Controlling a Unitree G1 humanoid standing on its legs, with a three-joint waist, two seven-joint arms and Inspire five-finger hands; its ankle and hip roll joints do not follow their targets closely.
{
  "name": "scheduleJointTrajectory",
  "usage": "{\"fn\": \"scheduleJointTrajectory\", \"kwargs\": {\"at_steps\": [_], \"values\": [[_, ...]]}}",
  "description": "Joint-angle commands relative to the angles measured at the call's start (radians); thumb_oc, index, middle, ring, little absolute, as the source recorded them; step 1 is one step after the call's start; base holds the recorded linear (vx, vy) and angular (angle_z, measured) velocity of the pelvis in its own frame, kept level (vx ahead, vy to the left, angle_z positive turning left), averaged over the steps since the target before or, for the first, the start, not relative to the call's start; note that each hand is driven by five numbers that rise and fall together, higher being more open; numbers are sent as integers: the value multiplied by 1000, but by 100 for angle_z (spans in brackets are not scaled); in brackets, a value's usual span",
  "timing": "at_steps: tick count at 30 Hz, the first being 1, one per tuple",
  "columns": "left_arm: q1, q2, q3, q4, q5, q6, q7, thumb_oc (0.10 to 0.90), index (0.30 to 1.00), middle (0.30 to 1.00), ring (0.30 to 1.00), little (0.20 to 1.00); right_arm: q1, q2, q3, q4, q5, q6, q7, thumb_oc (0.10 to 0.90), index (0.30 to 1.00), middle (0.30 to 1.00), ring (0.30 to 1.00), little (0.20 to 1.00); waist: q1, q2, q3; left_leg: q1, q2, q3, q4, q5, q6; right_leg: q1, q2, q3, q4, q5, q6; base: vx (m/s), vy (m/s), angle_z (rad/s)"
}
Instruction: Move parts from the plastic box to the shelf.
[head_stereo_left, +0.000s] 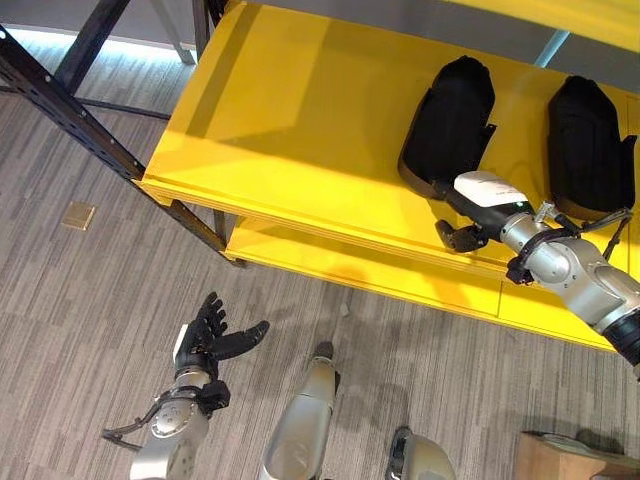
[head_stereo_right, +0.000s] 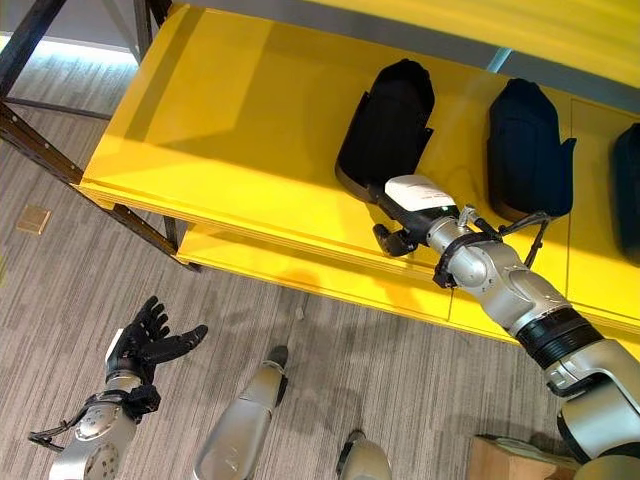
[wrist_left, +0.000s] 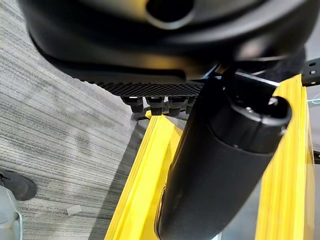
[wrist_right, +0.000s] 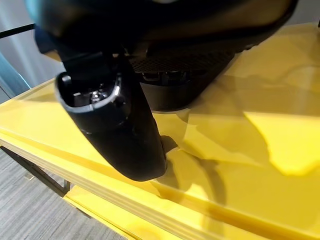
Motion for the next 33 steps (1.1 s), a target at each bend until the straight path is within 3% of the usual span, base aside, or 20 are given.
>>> {"fn": "scheduleJointTrajectory", "kwargs": {"at_steps": [1, 33], "values": [[52, 41, 46, -83, 40, -84, -10, 900, 1000, 1000, 1000, 1000, 13, -82, -52, 8, -16, 5, -17, 900, 1000, 1000, 1000, 1000, -21, 14, -77, -32, 116, -69, -12, -13, -41, -21, -2, 14, -12, 14, -77, 0, 0, 0], [57, 49, 65, -89, 50, -83, -22, 900, 1000, 1000, 1000, 1000, 10, -107, -60, -37, -23, -3, -10, 900, 1000, 1000, 1000, 1000, -27, 3, -83, -30, 123, -68, -12, -11, -42, -15, 1, 14, -20, 17, -75, 0, 0, 0]]}}
